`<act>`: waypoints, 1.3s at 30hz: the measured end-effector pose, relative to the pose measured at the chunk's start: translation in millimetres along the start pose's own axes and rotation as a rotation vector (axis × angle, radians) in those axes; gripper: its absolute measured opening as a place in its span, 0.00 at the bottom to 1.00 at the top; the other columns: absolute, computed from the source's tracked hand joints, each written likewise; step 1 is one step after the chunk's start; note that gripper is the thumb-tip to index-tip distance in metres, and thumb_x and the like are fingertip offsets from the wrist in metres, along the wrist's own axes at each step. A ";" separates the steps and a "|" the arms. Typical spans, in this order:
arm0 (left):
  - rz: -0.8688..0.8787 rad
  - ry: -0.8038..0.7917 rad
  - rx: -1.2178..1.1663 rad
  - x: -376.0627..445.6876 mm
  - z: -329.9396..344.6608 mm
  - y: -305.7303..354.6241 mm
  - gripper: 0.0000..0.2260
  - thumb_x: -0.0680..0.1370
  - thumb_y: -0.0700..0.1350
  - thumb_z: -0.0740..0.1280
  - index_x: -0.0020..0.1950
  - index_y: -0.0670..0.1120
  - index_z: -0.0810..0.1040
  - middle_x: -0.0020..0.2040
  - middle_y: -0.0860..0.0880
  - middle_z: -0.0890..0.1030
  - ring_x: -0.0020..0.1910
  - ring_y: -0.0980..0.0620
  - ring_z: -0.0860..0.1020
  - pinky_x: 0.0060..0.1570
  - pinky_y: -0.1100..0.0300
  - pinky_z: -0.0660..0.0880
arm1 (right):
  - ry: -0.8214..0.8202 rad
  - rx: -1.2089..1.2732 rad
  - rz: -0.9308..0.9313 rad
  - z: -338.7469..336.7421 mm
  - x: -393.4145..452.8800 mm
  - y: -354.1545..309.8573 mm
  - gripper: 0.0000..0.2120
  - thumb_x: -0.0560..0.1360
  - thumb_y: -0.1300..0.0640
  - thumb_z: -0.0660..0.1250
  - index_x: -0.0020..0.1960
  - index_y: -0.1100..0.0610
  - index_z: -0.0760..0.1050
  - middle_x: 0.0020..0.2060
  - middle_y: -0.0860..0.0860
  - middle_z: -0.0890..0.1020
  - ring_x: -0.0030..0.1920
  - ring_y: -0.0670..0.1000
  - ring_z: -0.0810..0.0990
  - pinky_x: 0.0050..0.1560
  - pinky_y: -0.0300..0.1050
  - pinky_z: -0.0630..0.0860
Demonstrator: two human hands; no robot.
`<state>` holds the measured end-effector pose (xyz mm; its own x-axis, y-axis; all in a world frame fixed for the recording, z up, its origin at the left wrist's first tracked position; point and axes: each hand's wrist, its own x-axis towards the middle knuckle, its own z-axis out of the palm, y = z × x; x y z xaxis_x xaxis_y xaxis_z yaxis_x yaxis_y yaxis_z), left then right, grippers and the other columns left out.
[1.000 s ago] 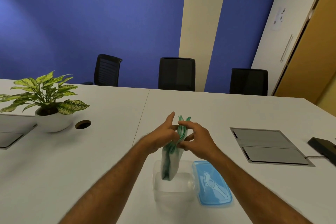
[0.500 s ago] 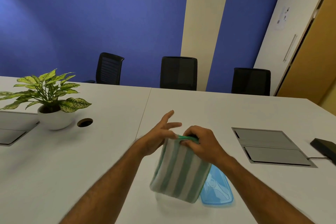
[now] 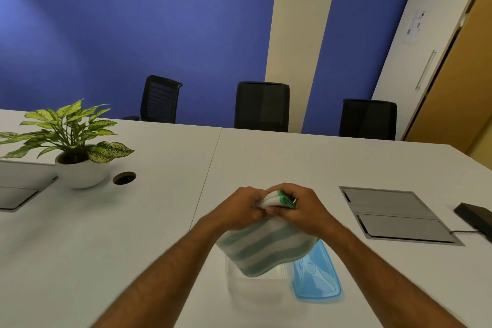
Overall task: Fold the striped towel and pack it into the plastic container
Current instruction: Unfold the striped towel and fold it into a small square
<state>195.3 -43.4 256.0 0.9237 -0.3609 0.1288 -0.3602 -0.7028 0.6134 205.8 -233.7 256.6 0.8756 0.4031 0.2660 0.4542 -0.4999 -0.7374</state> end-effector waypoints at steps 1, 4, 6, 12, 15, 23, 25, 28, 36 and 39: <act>0.004 0.006 0.004 0.8 0.6 0.4 0.09 0.77 0.51 0.69 0.55 0.50 0.80 0.47 0.53 0.81 0.43 0.55 0.77 0.38 0.73 0.65 | 0.027 0.006 -0.005 -1.0 0.9 0.0 0.12 0.67 0.46 0.76 0.50 0.37 0.79 0.47 0.39 0.84 0.49 0.44 0.81 0.55 0.47 0.79; 0.003 0.035 -0.099 -4.0 -1.0 -8.1 0.19 0.70 0.56 0.76 0.57 0.54 0.74 0.53 0.55 0.80 0.48 0.56 0.78 0.44 0.71 0.70 | 0.120 0.060 0.032 -10.4 1.5 2.7 0.07 0.68 0.48 0.76 0.46 0.46 0.82 0.42 0.45 0.85 0.45 0.48 0.82 0.50 0.52 0.80; 0.007 0.059 -0.169 -9.3 -4.1 -21.1 0.23 0.66 0.57 0.79 0.55 0.55 0.72 0.54 0.57 0.79 0.52 0.57 0.78 0.48 0.70 0.72 | 0.141 0.111 0.047 -19.8 -0.4 2.8 0.04 0.70 0.51 0.75 0.44 0.48 0.81 0.40 0.47 0.84 0.44 0.48 0.82 0.48 0.51 0.80; -0.027 0.062 -0.022 -18.4 -10.1 -61.6 0.24 0.59 0.64 0.79 0.49 0.57 0.77 0.57 0.58 0.77 0.59 0.55 0.71 0.61 0.54 0.71 | 0.140 0.214 0.078 -43.2 -6.5 0.5 0.03 0.71 0.54 0.75 0.43 0.50 0.81 0.41 0.49 0.84 0.42 0.45 0.81 0.47 0.50 0.79; -0.081 -0.047 0.169 -19.0 -14.4 -65.8 0.39 0.53 0.77 0.67 0.57 0.57 0.79 0.63 0.58 0.74 0.63 0.55 0.66 0.64 0.50 0.68 | 0.150 0.222 0.073 -49.0 -8.4 -0.7 0.03 0.71 0.52 0.74 0.43 0.48 0.81 0.42 0.48 0.83 0.45 0.53 0.81 0.49 0.57 0.79; -0.099 0.086 0.349 -17.6 -30.9 -70.1 0.34 0.64 0.72 0.70 0.64 0.54 0.77 0.61 0.56 0.78 0.58 0.56 0.70 0.57 0.57 0.71 | 0.225 0.261 0.114 -64.0 -19.2 12.5 0.29 0.57 0.28 0.73 0.44 0.51 0.81 0.42 0.50 0.82 0.44 0.51 0.78 0.44 0.54 0.78; -0.088 0.156 0.335 -16.7 -35.5 -68.3 0.32 0.66 0.69 0.71 0.64 0.53 0.77 0.60 0.56 0.79 0.55 0.57 0.72 0.54 0.59 0.72 | 0.241 0.287 0.117 -65.2 -21.7 19.5 0.32 0.55 0.28 0.74 0.43 0.53 0.80 0.40 0.51 0.82 0.41 0.47 0.78 0.41 0.50 0.77; -0.062 0.198 0.264 -14.5 -39.6 -61.9 0.26 0.67 0.64 0.75 0.59 0.52 0.78 0.53 0.57 0.79 0.48 0.58 0.74 0.49 0.64 0.72 | 0.274 0.308 0.131 -62.7 -24.5 27.4 0.32 0.54 0.28 0.75 0.43 0.54 0.80 0.39 0.50 0.82 0.39 0.46 0.77 0.41 0.50 0.75; -0.070 0.274 -0.497 -17.6 -26.5 -53.1 0.15 0.70 0.40 0.77 0.49 0.49 0.73 0.45 0.49 0.81 0.43 0.53 0.81 0.36 0.65 0.77 | 0.312 0.366 0.214 -59.9 -24.7 41.5 0.32 0.57 0.28 0.74 0.44 0.55 0.77 0.36 0.51 0.78 0.39 0.51 0.75 0.39 0.52 0.73; -0.155 0.304 -0.807 -19.8 -20.1 -50.0 0.19 0.74 0.38 0.74 0.56 0.50 0.68 0.53 0.41 0.82 0.47 0.44 0.82 0.36 0.58 0.79 | 0.316 0.371 0.269 -57.6 -24.7 47.4 0.29 0.58 0.28 0.73 0.42 0.52 0.77 0.35 0.50 0.78 0.39 0.51 0.75 0.38 0.51 0.73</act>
<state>197.6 11.2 238.4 0.9908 -0.0369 0.1300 -0.1315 -0.0409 0.9905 215.2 -311.6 250.9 0.9854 0.0204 0.1690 0.1692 -0.2271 -0.9591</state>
